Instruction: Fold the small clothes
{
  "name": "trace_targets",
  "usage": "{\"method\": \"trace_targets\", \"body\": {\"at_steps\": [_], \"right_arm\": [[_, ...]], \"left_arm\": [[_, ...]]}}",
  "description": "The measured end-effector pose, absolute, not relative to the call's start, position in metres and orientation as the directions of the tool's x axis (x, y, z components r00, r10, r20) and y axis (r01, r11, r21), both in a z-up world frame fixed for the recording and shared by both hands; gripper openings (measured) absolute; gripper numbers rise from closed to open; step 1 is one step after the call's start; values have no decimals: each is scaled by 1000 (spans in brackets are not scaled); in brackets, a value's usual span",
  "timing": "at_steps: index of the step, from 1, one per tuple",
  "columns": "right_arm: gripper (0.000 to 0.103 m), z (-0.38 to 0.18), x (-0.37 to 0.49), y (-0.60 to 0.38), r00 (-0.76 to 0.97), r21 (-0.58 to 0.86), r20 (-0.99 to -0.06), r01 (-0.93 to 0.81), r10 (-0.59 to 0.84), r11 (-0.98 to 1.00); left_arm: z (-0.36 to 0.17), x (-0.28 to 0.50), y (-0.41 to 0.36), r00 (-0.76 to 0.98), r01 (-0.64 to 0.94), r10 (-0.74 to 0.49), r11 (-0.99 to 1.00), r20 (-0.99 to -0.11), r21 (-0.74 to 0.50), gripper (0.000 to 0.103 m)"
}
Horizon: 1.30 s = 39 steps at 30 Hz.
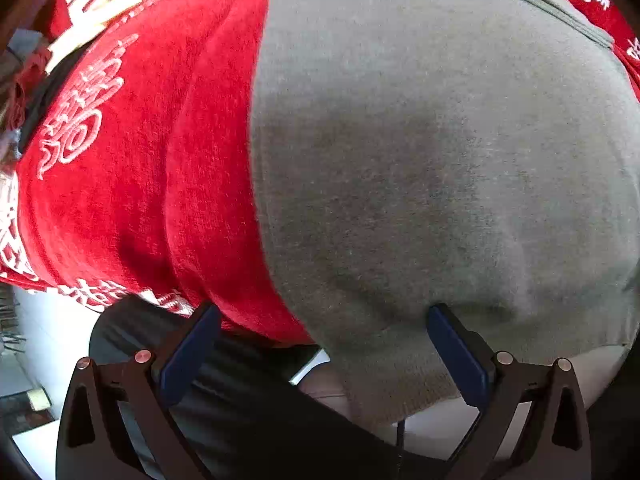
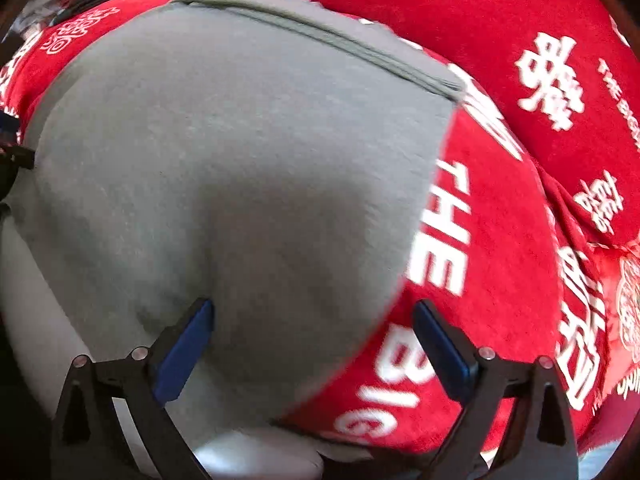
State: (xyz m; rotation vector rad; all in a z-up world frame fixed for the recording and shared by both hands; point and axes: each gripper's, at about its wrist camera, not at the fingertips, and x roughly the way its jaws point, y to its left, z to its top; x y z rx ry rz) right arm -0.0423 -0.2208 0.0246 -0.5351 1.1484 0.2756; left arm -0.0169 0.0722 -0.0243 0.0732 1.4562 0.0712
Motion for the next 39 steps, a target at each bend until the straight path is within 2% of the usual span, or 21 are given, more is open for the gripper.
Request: {"method": "trace_targets", "body": {"at_steps": [2,5,8,11,13,14,16,19,22,25,28,33,35,39], "right_arm": [[99,37,-52,-214,442,-297,-895,-473,-68,829],[99,53,-61,-179,488,-291,-873,-523,1,801],[98,49,-62,-141,485,-277,-873,-590,59,758],[98,29,-54,-127,460,-301,-887,-628,30,717],[99,13,-46,-140,430,-317,-902,-616,-29,721],[100,9,-43,-159,372,-240,-928,-604,3,760],[100,11,-41,-178,350,-218,-937,-565,-8,795],[100,26,-44,-196,366,-253,-929,-531,-50,809],[100,55,-29,-198,386,-160,-921,-513,60,844],[100,61,2,-183,424,-138,-901,-483,93,865],[100,58,44,-160,440,-142,-894,-464,89,875],[100,25,100,-129,374,-120,-926,-433,57,893],[101,14,112,-132,339,-58,-936,-419,97,906],[102,14,100,-149,331,-4,-934,-395,138,919]], "left_arm": [[-11,-17,63,161,21,33,999,-986,37,103],[5,-4,38,257,71,-20,997,-966,-1,103],[-12,16,23,221,115,-21,993,-975,5,103],[-19,11,28,215,114,-17,993,-976,8,103],[-22,9,37,197,107,35,993,-980,57,103],[-24,7,46,178,92,23,995,-984,40,103],[-20,4,58,153,46,23,998,-988,30,103],[6,6,56,250,47,40,997,-967,54,103],[29,22,43,337,48,-26,999,-941,-10,103],[47,71,32,434,11,-33,999,-900,-31,103],[51,100,13,449,-16,-33,999,-893,-45,103],[27,131,2,418,-43,2,999,-908,-17,103],[8,130,8,371,-50,-9,998,-929,-30,103],[9,107,9,445,-21,-11,1000,-896,-23,103]]}}
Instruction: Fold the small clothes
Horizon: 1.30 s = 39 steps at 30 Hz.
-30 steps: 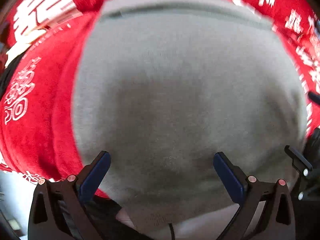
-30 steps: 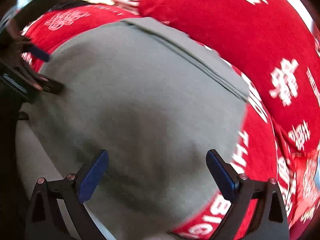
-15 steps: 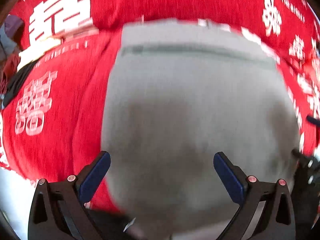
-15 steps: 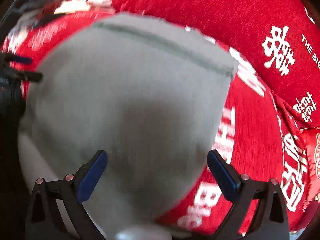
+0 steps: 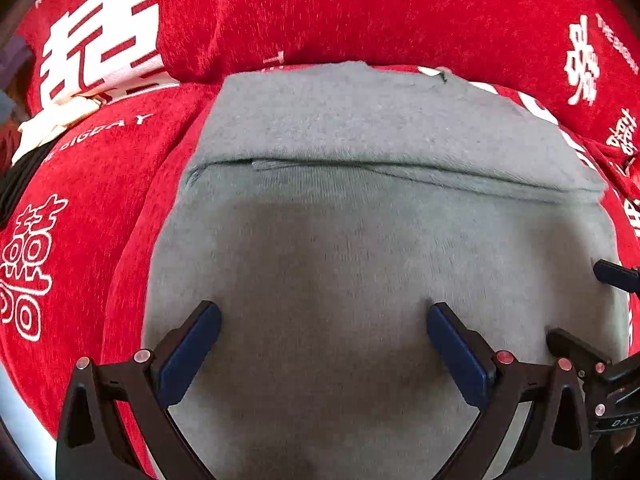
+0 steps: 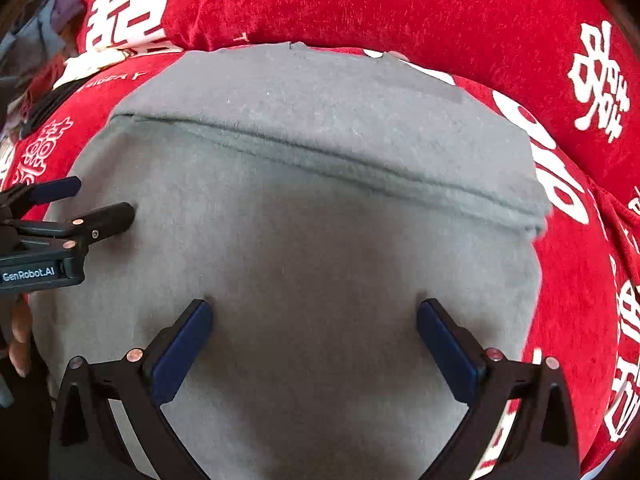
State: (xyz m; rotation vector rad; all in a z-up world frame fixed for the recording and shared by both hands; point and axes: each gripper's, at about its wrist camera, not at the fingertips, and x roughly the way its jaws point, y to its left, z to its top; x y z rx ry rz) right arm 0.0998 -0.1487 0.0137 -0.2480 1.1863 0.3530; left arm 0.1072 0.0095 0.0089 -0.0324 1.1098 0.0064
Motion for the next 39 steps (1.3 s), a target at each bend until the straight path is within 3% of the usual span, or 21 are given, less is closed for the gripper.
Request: {"method": "trace_targets", "body": {"at_steps": [25,33,39], "right_arm": [[102,13,-25,-182,364,-147,-930,-512,58,846],[102,4,-48,-186,340,-203,-940,-548,-6,811],[102,-1,-56,-183,281,-282,-950,-575,-139,767]], "left_arm": [[4,15,23,419,35,-41,999,-907,-29,103],[-5,-8,29,335,79,-41,997,-941,-15,103],[-14,-27,30,135,172,13,984,-991,37,103]]}}
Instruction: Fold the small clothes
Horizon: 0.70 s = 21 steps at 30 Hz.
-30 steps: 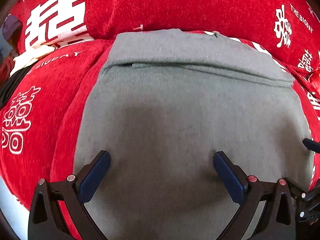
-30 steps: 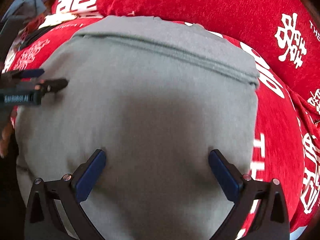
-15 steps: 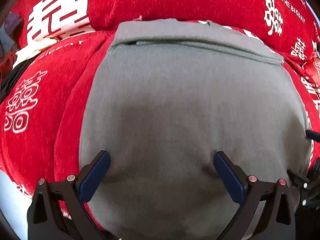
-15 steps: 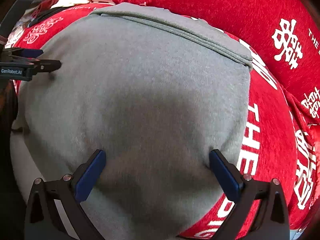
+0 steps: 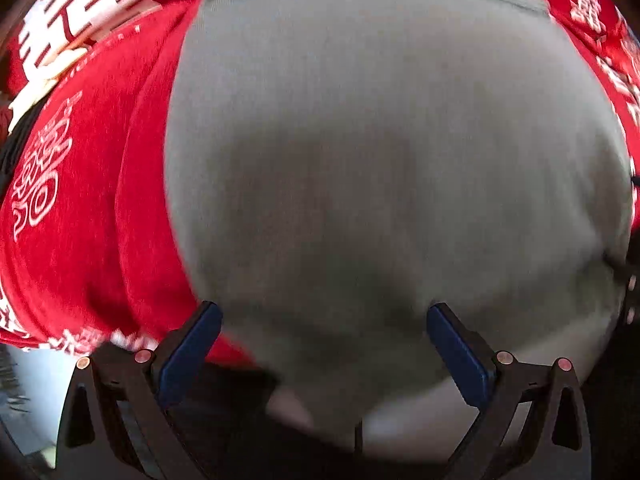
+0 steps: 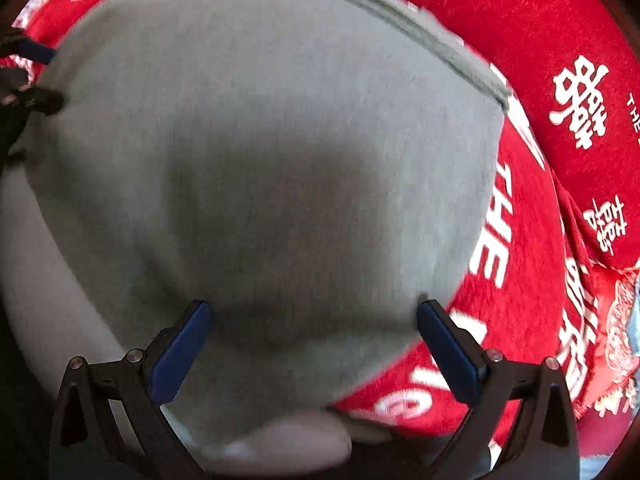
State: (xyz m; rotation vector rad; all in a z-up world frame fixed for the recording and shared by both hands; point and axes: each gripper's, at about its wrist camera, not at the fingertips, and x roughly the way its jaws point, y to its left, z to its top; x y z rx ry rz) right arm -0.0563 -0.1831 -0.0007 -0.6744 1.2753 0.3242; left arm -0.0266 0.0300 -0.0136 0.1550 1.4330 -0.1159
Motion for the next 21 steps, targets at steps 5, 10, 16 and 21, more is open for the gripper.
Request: {"method": "trace_targets", "body": {"at_steps": [5,10,16,21], "right_arm": [[102,25,-70,-156,358,-246,-934,-624,-9,742],[102,8,-67,-114,401,-309,-916,-677,-17,668],[102,-2,-48,-179,346,-333,-926,-557,-153,761],[102,23,-36,-247,220,-63,-975,-377,23,924]], "left_arm": [[-14,-32,19,125,236,-29,972,-992,2,103],[-39,-28,8,90,263,135,952,-987,154,103],[-19,-31,72,90,51,94,994,-991,99,103],[-6,-33,125,111,-159,-196,964,-974,-212,103]]}}
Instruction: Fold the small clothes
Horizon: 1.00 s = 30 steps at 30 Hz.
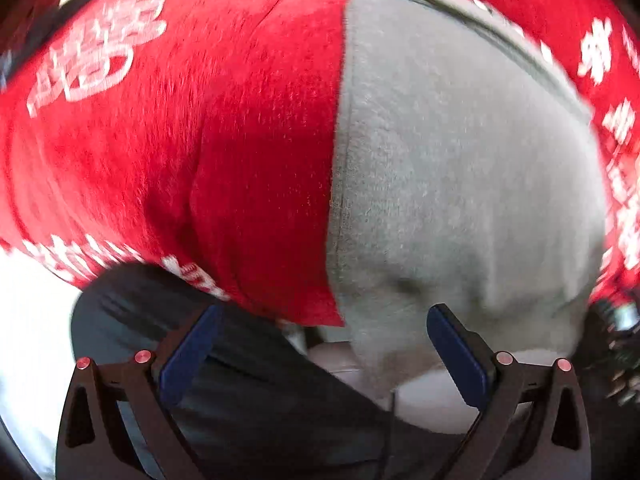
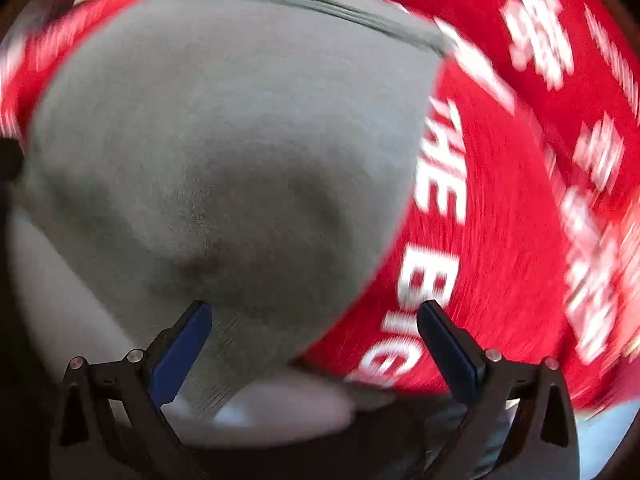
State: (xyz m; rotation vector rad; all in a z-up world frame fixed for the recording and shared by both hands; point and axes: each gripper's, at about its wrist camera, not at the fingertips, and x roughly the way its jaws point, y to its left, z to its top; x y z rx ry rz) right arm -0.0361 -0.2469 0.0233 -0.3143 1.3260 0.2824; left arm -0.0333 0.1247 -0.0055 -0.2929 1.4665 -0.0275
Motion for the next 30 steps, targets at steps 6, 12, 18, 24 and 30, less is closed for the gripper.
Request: {"method": "trace_targets", "body": {"at_steps": [6,12,18,24,30], "right_arm": [[97,-2,-28,-263,35,201,-976,-233,215,951],[90,-21,-33,-256,-48,298,-955,-187,294,936],[63,-16,-23,-274,-36,323,-946,-164,321,932],[46,-13,-25,-268,-51,366,-931,-142,362,920],[20,-22,-25,-258,-74,366,-931,-143,359,920]], "left_arm": [[-44,-18,92,-17,-174,-298,941,-954,-291,103],[-67,-10,77,-47,-227,-331,922,-943,-313,103],[-63,-17,74,-14,-218,-346,917,-938,-335,90],[-60,-33,67,-6,-201,-373,909,-928,-365,67],[-57,-51,82,-10,-208,-424,887,-906,-413,41]]}}
